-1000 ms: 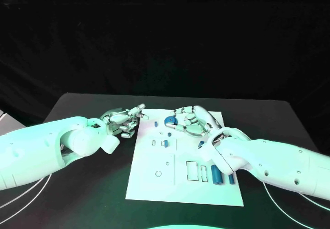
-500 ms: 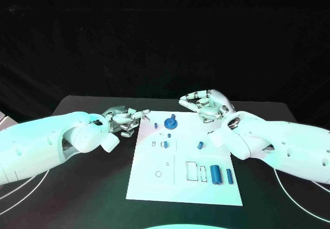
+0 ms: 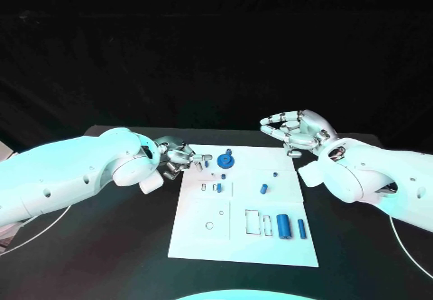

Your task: Assemble the parts on the task board

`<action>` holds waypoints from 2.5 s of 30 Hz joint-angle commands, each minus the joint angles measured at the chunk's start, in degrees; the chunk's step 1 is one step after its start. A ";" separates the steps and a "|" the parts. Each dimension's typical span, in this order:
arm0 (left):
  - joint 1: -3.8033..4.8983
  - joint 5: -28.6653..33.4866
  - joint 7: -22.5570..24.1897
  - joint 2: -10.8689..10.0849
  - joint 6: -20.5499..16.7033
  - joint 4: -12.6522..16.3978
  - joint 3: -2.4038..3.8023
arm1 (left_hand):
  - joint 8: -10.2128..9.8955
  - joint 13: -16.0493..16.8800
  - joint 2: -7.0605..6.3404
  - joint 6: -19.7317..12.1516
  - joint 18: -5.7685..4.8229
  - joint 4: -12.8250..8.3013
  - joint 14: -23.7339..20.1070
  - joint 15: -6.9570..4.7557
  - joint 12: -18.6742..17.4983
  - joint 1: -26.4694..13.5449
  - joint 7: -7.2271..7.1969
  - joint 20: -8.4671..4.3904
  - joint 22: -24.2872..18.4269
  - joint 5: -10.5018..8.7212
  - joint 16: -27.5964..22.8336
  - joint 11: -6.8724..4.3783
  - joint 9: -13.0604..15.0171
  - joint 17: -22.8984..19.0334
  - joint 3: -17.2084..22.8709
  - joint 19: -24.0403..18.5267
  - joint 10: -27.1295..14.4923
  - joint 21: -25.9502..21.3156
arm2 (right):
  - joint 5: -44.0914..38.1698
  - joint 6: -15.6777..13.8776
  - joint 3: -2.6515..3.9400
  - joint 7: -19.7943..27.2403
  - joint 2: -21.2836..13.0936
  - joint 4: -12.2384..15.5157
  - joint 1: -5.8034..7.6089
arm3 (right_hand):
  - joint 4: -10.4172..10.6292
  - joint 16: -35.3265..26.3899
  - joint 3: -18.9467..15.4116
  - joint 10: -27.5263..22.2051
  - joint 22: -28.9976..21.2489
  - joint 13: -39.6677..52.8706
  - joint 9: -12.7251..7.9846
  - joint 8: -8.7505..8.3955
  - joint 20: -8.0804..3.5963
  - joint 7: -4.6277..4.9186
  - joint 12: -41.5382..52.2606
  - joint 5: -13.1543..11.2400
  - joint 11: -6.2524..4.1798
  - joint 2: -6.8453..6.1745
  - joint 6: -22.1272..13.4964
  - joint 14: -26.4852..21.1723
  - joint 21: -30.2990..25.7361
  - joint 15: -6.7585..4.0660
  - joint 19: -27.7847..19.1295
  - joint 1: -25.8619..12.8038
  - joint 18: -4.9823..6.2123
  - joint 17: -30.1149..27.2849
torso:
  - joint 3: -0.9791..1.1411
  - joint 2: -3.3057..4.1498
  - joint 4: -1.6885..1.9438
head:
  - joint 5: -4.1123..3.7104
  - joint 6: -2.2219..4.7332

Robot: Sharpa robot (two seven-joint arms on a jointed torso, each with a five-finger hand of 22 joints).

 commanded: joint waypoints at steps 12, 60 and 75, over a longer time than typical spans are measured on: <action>2.77 -10.99 -10.61 8.90 7.43 -6.07 -1.99 | 0.79 -0.92 -0.11 -2.41 1.09 0.09 3.74 -0.32 -0.90 0.66 0.28 -0.30 -0.97 0.29 -0.78 -0.27 1.79 9.31 -1.20 -0.85 -0.74 -0.95 | -1.74 -0.55 -0.73 -0.21 -1.25 -0.13 0.15 | 0.28 -11.04 5.57 -16.88 -6.53 -23.56 0.23 2.25 0.04 -0.02 -20.08 -2.04 -0.05 -3.06 -0.87 -4.95 -25.19 0.14 -7.98 0.36 4.79 -12.44 | 0.32 -0.32 0.13 | 0.02 -1.05; 3.61 -12.43 -11.65 20.29 19.54 -17.59 -4.12 | -2.68 -0.73 2.01 -3.65 1.11 -0.03 3.90 0.92 -0.45 4.69 1.58 1.11 -0.85 0.22 -0.47 0.97 -0.51 9.98 -1.96 -0.89 -1.41 -1.13 | 0.98 -5.08 -0.79 5.11 1.26 -3.94 0.17 | -2.34 -68.50 19.99 -12.02 -57.33 -70.62 -2.23 -1.03 6.79 2.76 -66.08 -1.23 4.18 -8.57 1.89 -25.57 -65.75 6.40 -25.67 -2.07 7.49 -55.45 | 0.28 -0.22 0.20 | -0.09 -2.17; 3.33 -11.24 -11.79 20.89 21.29 -18.17 -4.50 | -2.19 -0.77 2.24 -2.96 1.09 -0.01 3.91 0.69 -0.46 4.20 1.27 0.91 -0.76 0.11 -0.46 0.70 -0.08 10.00 -2.07 -0.84 -1.40 -1.09 | 0.86 -4.83 -0.80 4.46 1.72 -4.16 0.06 | -2.42 -69.04 19.84 -12.20 -58.28 -70.63 -2.33 -1.34 6.92 3.23 -66.55 -1.20 4.50 -8.58 1.73 -25.41 -65.73 6.58 -25.70 -2.28 7.48 -55.86 | 0.31 -0.30 0.23 | -0.13 -2.64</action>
